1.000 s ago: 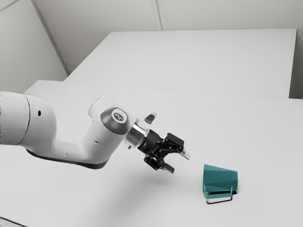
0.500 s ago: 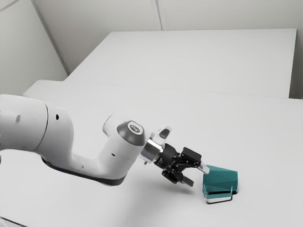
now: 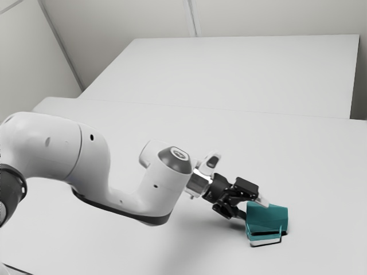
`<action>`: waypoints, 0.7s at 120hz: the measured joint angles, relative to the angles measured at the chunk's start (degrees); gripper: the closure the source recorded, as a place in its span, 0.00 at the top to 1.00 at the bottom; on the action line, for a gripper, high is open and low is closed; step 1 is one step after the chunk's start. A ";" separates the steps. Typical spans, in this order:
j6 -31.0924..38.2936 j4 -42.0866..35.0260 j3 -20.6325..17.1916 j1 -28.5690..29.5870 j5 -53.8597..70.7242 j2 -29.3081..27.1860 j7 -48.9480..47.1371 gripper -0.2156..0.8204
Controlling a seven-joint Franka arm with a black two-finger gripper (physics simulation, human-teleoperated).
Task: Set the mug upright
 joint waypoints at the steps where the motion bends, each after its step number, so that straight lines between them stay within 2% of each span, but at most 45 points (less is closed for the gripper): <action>1: 0.06 0.10 0.00 -0.01 -0.08 0.08 0.14 0.79; 33: 0.92 2.72 -0.01 -0.01 -1.96 3.18 4.11 0.79; 67: 0.54 2.73 -0.01 -0.36 -6.08 3.53 8.35 0.79; 84: 0.44 2.73 -0.01 -0.48 -6.84 3.53 9.99 0.74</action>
